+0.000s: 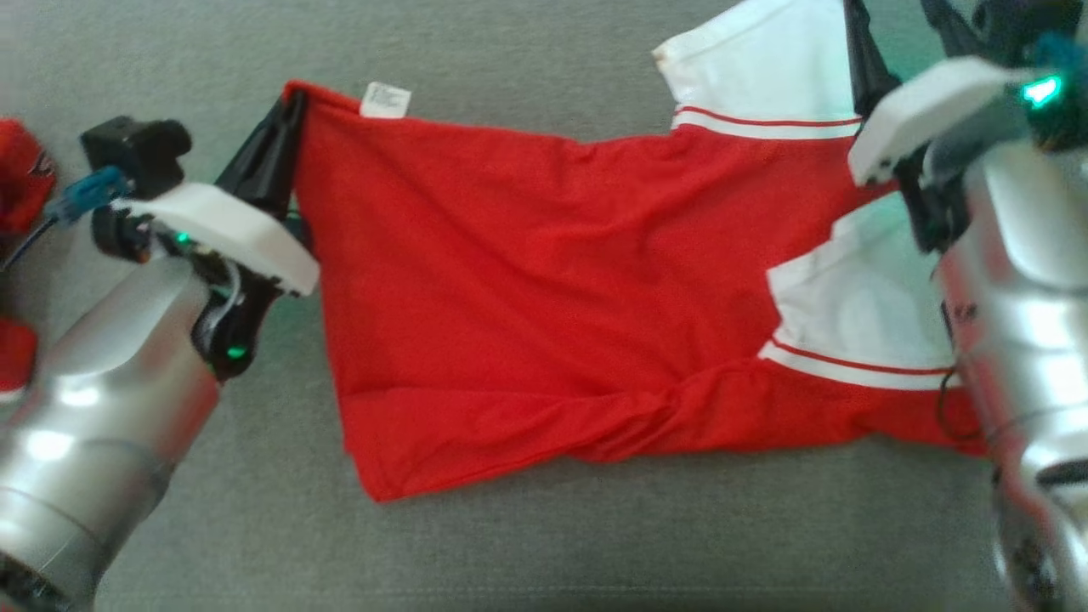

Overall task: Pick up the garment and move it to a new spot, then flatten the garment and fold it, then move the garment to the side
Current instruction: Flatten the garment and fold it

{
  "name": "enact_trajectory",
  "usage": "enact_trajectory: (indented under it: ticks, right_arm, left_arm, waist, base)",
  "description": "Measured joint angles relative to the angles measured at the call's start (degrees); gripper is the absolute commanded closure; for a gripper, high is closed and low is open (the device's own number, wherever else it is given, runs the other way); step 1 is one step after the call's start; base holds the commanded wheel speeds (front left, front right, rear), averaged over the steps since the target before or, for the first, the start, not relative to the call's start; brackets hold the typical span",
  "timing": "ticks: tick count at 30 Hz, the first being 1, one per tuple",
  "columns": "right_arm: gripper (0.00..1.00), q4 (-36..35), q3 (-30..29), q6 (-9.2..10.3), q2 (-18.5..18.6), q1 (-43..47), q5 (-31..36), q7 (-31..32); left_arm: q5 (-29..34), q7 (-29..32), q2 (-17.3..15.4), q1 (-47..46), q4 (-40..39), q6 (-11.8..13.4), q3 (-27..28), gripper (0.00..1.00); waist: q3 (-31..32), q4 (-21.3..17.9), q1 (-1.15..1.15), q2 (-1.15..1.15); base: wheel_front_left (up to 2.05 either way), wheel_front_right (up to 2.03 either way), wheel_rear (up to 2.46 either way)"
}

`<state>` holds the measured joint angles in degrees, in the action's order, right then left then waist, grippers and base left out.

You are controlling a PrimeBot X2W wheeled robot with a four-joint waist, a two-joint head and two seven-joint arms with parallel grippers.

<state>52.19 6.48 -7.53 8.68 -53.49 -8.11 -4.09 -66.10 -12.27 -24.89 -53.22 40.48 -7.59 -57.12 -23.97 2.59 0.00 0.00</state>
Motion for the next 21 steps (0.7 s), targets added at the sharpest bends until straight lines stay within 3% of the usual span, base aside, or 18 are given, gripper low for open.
enact_trajectory:
  ticks: [7,16,17,19,21]
  right_arm:
    - [0.0,9.9,0.68,0.0,4.05,-8.95,6.69,7.78]
    - [0.0,15.38,3.25,0.0,3.86,-12.79,5.71,9.35]
    - [0.05,15.63,3.78,0.0,3.88,-13.24,5.57,9.33]
    - [1.0,16.27,4.43,0.0,3.88,-13.66,5.24,9.11]
    - [1.0,16.73,4.64,0.0,3.83,-13.79,4.17,7.72]
  left_arm:
    - [-1.68,-1.42,2.48,-3.84,-1.2,0.0,-3.01,1.0]
    - [-3.1,-2.01,2.9,-4.48,-1.34,0.0,-5.71,1.0]
    - [-3.1,-2.01,2.9,-4.74,-1.23,0.0,-5.88,1.0]
    - [-3.53,-2.01,2.91,-5.5,-0.88,0.0,-6.02,1.0]
    - [-3.93,-2.01,2.91,-6.11,-0.65,0.0,-5.93,1.0]
  waist:
    - [-2.46,4.17,0.0,0.0]
    - [-4.52,5.82,0.0,0.0]
    - [-4.69,5.79,0.0,0.0]
    - [-4.74,5.77,0.0,0.0]
    - [-4.73,5.72,-0.01,0.0]
  base:
    - [0.0,0.0,0.0]
    - [0.0,0.0,0.0]
    - [0.0,0.0,0.0]
    - [0.0,0.0,0.0]
    - [0.0,0.0,0.0]
